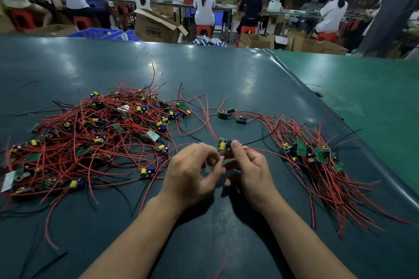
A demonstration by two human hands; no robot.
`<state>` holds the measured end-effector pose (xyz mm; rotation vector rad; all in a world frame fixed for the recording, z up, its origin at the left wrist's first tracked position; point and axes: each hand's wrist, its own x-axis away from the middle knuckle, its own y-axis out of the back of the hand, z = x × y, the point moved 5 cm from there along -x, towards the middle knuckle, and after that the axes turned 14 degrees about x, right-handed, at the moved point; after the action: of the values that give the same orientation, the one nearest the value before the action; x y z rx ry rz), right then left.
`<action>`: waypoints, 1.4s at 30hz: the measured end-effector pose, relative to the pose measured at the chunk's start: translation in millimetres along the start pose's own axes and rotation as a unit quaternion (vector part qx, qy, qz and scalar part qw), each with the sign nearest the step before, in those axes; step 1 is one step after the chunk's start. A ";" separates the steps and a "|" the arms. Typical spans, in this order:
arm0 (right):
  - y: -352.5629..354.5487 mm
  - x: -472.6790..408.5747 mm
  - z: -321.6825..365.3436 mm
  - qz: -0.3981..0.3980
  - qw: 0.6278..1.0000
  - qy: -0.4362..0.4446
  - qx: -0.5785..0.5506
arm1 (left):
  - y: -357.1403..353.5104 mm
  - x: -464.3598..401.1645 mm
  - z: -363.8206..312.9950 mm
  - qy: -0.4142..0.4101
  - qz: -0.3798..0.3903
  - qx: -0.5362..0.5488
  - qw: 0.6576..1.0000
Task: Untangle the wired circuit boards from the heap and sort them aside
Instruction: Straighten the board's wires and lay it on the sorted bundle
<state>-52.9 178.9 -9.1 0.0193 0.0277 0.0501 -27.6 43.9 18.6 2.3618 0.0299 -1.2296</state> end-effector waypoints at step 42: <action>7.9 11.5 10.7 -0.037 0.998 0.042 0.016 | -6.8 -2.1 21.8 0.302 -0.019 0.301 0.904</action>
<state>-41.5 187.2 1.4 0.0485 0.1131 -0.0239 -47.2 41.2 6.9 3.2142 -0.1213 -0.4998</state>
